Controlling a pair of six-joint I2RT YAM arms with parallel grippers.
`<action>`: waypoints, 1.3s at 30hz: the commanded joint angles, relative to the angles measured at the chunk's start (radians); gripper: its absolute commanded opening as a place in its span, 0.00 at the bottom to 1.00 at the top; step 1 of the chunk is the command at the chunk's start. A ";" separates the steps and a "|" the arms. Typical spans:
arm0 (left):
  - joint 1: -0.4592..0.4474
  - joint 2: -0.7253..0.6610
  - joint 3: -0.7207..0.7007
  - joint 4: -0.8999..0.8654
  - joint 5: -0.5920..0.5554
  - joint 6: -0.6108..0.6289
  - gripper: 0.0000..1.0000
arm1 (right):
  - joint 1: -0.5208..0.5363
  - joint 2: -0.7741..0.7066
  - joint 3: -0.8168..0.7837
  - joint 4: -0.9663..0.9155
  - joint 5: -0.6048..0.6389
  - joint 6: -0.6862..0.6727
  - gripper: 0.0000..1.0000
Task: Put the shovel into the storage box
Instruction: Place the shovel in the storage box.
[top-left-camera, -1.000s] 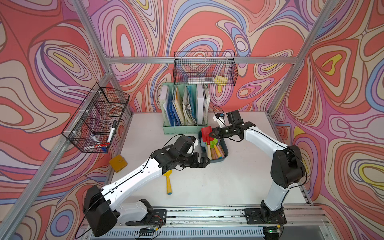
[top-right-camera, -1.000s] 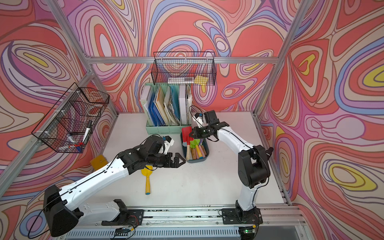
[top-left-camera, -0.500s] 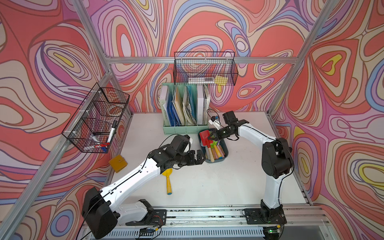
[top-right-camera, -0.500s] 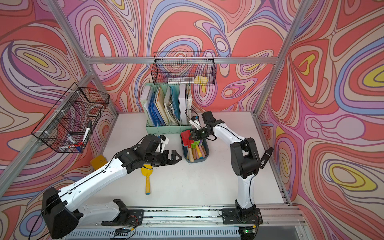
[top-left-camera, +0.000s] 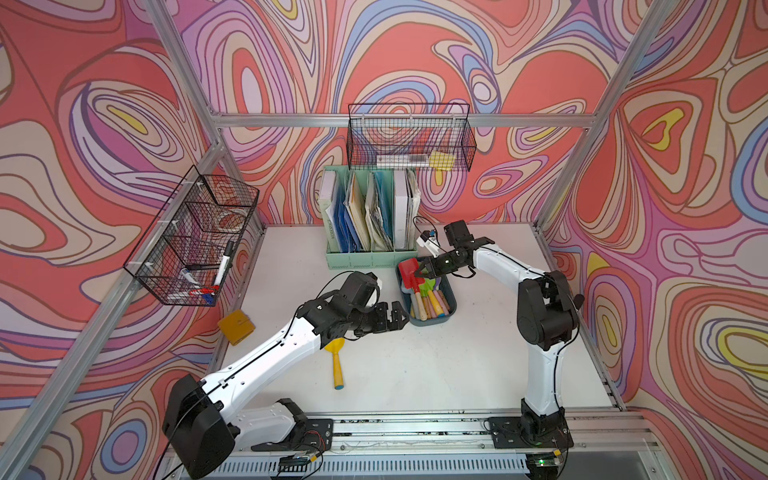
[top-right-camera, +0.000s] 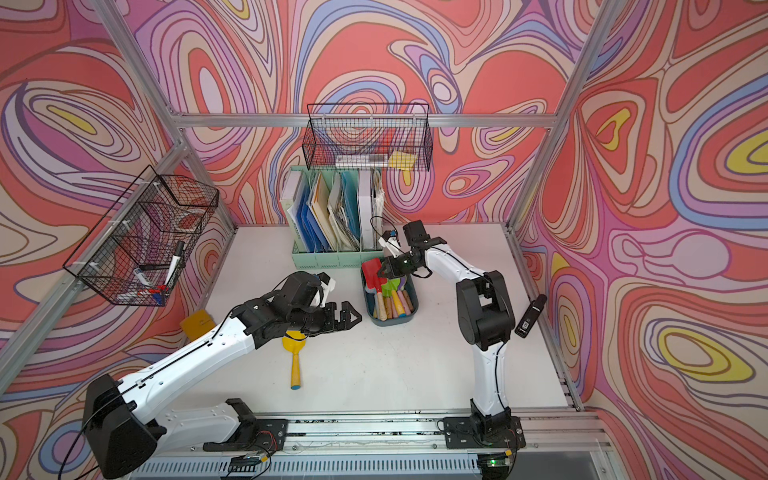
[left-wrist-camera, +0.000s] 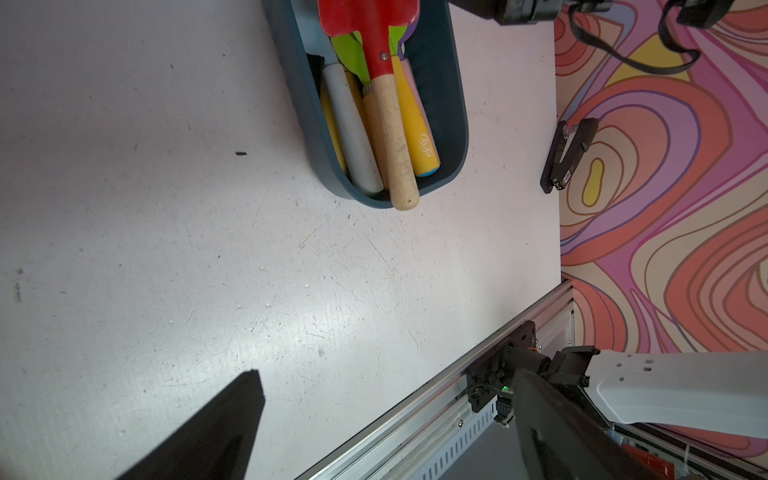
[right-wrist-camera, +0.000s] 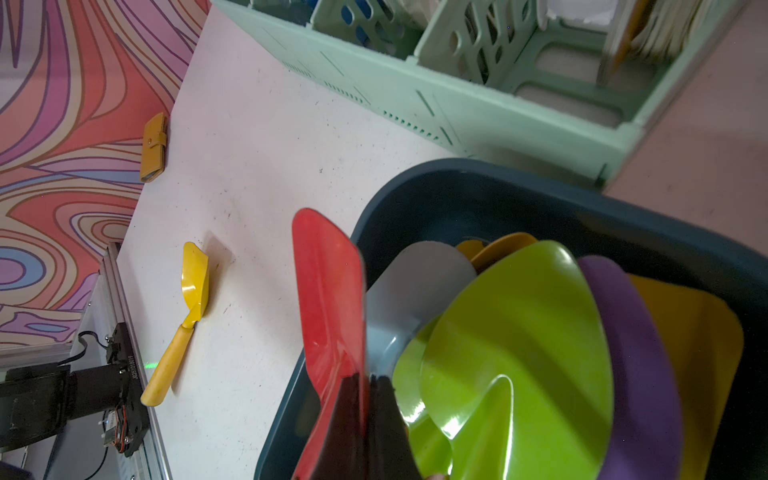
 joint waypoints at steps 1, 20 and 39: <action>0.004 0.012 0.002 -0.003 0.009 0.006 0.99 | -0.010 0.031 0.033 -0.006 -0.027 -0.012 0.00; 0.005 0.029 0.005 -0.012 0.015 0.013 0.99 | -0.013 0.099 0.043 -0.020 0.039 -0.012 0.00; 0.004 0.021 0.006 -0.038 0.016 0.010 0.99 | -0.013 0.099 0.043 -0.054 0.067 0.009 0.24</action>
